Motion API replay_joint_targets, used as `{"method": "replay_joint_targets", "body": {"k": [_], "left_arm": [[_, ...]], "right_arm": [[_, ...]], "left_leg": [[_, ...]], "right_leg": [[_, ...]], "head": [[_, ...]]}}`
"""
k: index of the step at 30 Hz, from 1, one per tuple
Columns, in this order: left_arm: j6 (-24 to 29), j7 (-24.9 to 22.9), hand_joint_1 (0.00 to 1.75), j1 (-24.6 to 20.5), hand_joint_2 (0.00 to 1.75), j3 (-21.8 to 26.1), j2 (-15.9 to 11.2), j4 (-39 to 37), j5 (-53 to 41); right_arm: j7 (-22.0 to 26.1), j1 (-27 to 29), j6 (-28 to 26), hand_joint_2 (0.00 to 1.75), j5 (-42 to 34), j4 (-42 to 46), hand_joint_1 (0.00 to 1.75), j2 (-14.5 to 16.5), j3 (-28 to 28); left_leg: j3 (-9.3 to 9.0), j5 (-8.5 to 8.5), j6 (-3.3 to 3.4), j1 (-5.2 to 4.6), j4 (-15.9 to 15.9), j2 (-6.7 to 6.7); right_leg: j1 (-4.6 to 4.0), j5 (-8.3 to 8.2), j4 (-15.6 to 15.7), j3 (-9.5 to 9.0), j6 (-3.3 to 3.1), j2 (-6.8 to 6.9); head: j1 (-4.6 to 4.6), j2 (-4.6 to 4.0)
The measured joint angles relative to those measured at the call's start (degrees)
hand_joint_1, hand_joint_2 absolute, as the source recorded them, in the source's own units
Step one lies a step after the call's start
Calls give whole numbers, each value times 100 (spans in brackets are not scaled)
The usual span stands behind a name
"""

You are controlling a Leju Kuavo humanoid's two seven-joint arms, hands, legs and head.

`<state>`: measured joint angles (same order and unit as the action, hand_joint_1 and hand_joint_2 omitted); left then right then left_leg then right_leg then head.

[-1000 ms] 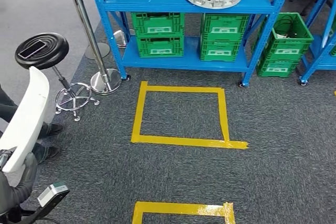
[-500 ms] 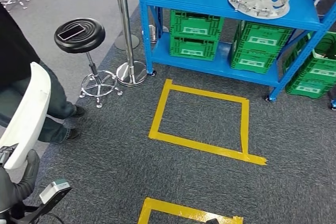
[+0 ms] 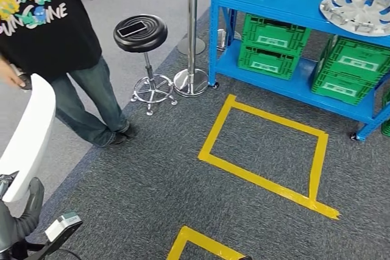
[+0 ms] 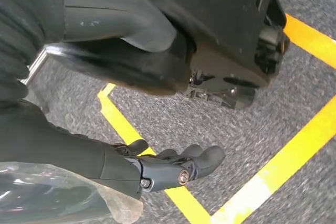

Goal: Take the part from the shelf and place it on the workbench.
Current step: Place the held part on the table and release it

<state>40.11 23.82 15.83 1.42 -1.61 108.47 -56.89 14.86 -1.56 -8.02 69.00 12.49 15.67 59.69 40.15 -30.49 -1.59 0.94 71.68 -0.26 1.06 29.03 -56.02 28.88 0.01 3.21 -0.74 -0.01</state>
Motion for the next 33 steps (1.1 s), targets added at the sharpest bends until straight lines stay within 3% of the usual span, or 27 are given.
{"method": "replay_joint_targets", "body": {"k": [2, 4, 5, 7, 8, 9, 11, 13, 14, 15, 16, 18, 20, 22, 23, 25, 26, 27, 29, 30, 31, 33], "left_arm": [[0, 1, 175, 4, 175, 3, 17, 4, -13], [1, -13, 175, -2, 175, 5, 27, 13, -37], [1, -28, 175, -5, 175, 7, 28, 17, -47], [1, -83, 175, -6, 175, 10, 25, 23, -57], [1, -115, 175, -7, 175, 5, 22, 24, -67], [2, -149, 175, -17, 175, -6, 20, 26, -91], [1, -203, 175, -41, 175, -48, 18, 28, -177], [0, -194, 175, -53, 175, -108, 27, 28, -237], [0, -126, 175, -52, 175, -136, 48, 32, -243], [0, -16, 175, -46, 175, -159, 93, 38, -233], [0, 135, 175, -33, 175, -173, 158, 47, -206], [0, 523, 175, 15, 175, -166, 351, 62, -76], [0, 920, 175, 74, 175, -134, 569, 66, 113], [0, 1189, 175, 137, 175, -104, 773, 65, 252], [0, 1254, 175, 166, 175, -97, 855, 64, 282], [-1, 1287, 175, 174, 175, -97, 971, 59, 291], [-1, 1287, 175, 168, 175, -98, 1012, 54, 289], [-2, 1282, 175, 159, 175, -98, 1049, 46, 283], [-3, 1247, 175, 161, 175, -97, 1101, 26, 260], [-4, 1220, 175, 162, 175, -97, 1116, 15, 244], [-4, 1189, 175, 160, 175, -96, 1125, 7, 234], [-5, 1140, 175, 125, 175, -96, 1129, -5, 263]], "right_arm": [[-21, -2, -3, 175, 1, -10, 0, 0, -4], [-34, -10, -3, 175, -20, -17, 0, 0, -4], [-35, -14, 4, 175, -34, -19, 0, 0, -4], [-40, -25, 19, 175, -60, -22, 0, 0, -3], [-51, -29, 17, 175, -59, -22, 0, 0, -2], [-68, -30, 2, 175, -43, -24, 0, 0, -3], [-136, -26, -56, 175, 14, -27, 0, 0, -6], [-226, -47, -140, 175, 91, -30, 0, -1, -20], [-275, -65, -184, 175, 136, -30, 0, -2, -37], [-330, -78, -226, 175, 181, -30, 0, -2, -59], [-391, -77, -263, 175, 224, -29, 0, -2, -85], [-494, -45, -317, 175, 274, -28, 0, -8, -126], [-564, -17, -341, 175, 268, -23, 0, -5, -145], [-553, 9, -250, 175, 259, 10, 0, 0, -148], [-523, 36, -151, 175, 282, 53, 0, -2, -148], [-477, 126, 99, 175, 408, 258, 0, -2, -150], [-473, 171, 190, 175, 475, 380, 0, 1, -152], [-474, 212, 266, 175, 534, 502, 0, 4, -154], [-494, 276, 368, 175, 614, 703, 0, 27, -158], [-508, 309, 420, 175, 655, 809, 0, 50, -159], [-516, 339, 469, 175, 698, 924, 0, 81, -155], [-515, 387, 524, 175, 795, 1121, 0, 148, -128]], "left_leg": [[-408, 347, -1, 3, -754, 202], [-691, 477, 69, -31, -1297, 386], [-721, 448, 117, -54, -1367, 404], [-706, 446, 213, -65, -1378, 268], [-707, 456, 252, -59, -1389, 204], [-708, 472, 291, -50, -1403, 142], [-704, 487, 351, -45, -1415, 24], [-697, 481, 377, -63, -1413, -104], [-702, 479, 382, -74, -1412, -176], [-711, 477, 384, -82, -1410, -256], [-724, 475, 383, -90, -1409, -344], [-721, 472, 373, -97, -1396, -506], [-665, 483, 327, -78, -1377, -642], [-625, 508, 252, -55, -1384, -773], [-618, 497, 217, -60, -1366, -729], [-493, 315, 150, -82, -1062, -411], [-349, 149, 119, -77, -742, -202], [-165, -26, 87, -61, -357, -83], [87, -172, 44, -26, 172, -22], [64, -91, 32, -16, 142, -8], [-75, 74, 29, -9, -110, 24], [-498, 370, 69, -33, -882, 254]], "right_leg": [[-2, 41, -7, -43, 43, 151], [-30, 94, -15, -54, 107, 269], [-43, 114, -9, -61, 141, 323], [-40, 144, 9, -124, 210, 420], [-30, 188, -20, -139, 244, 373], [-20, 290, -158, -96, 269, 242], [-12, 644, -819, 231, 287, -124], [-29, 908, -1579, 636, 273, -283], [-40, 882, -1718, 733, 258, -298], [-49, 738, -1626, 721, 238, -310], [-53, 505, -1319, 605, 208, -348], [-42, 92, -542, 303, 143, -636], [-39, 13, -122, 129, 115, -866], [-44, 47, -34, 47, 103, -786], [-37, 34, -4, 4, 84, -709], [-18, 19, 66, -84, 34, -516], [-24, 29, 78, -116, 18, -417], [-32, 49, 80, -131, 6, -318], [-41, 98, 77, -142, 4, -121], [-42, 127, 77, -158, 9, -27], [-42, 159, 77, -187, 20, 61], [-57, 229, 75, -267, 70, 207]], "head": [[-4, 1], [2, 1], [7, 1], [17, 0], [21, -1], [34, -1], [67, 0], [84, 1], [85, 1], [86, 1], [86, 1], [86, 1], [93, 1], [103, 1], [102, 1], [62, 1], [38, 0], [15, 0], [8, 0], [8, 1], [7, 1], [5, 0]]}}
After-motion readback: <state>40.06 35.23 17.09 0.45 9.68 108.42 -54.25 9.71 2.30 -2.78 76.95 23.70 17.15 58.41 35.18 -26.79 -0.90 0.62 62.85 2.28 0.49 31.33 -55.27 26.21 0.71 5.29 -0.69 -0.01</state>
